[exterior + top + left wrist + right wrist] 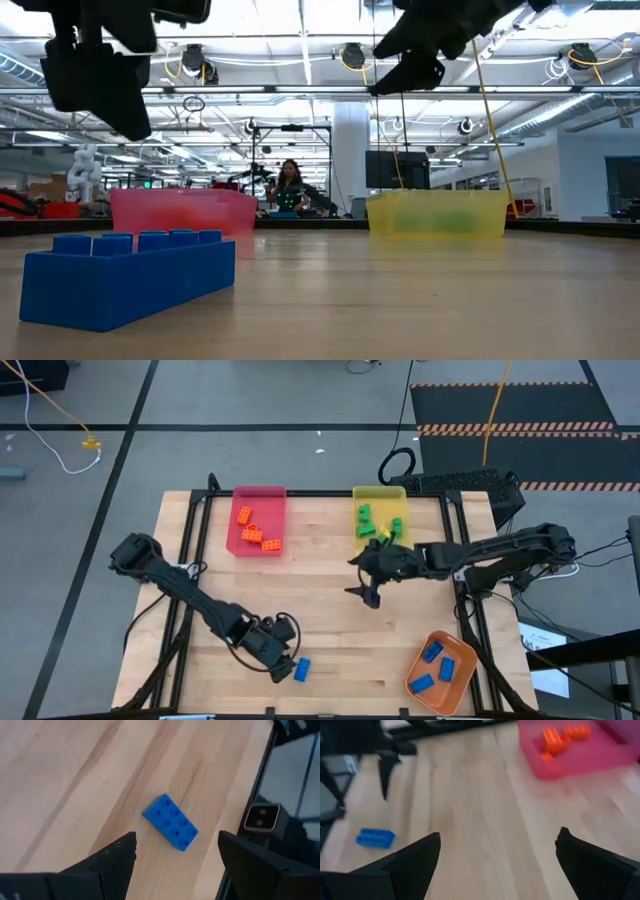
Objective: Sort & place blocks by color
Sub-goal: Put the blue game piece into the orange bin
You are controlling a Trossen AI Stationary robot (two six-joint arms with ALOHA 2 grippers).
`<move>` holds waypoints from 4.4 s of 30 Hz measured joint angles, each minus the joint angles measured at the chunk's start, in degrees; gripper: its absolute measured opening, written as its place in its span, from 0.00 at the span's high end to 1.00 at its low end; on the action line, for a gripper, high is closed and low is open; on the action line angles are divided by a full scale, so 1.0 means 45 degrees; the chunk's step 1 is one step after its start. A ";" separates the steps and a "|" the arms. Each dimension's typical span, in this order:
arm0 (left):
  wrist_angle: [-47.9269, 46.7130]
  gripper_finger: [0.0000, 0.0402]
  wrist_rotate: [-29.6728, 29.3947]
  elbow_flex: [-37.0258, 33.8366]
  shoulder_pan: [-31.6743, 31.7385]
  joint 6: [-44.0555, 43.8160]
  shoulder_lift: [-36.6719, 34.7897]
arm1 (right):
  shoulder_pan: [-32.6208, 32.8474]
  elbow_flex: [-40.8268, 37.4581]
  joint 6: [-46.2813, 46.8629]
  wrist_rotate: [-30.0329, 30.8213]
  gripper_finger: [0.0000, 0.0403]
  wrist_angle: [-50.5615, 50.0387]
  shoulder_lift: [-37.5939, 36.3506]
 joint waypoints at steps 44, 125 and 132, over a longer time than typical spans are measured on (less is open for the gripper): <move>-0.4043 0.31 0.0255 0.5241 -0.0129 -0.2469 0.5694 | 0.2375 -0.4411 0.0243 -0.0385 0.07 0.7263 -0.1472; -0.7227 0.15 -0.1947 0.5161 -0.1440 2.0757 0.5004 | 0.2380 -0.4411 0.0063 -0.0390 0.07 0.6342 -0.1472; -0.7130 0.15 -0.0679 0.5165 -0.1071 2.1711 0.5162 | 0.2384 -0.4411 0.0058 -0.0390 0.07 0.6339 -0.1472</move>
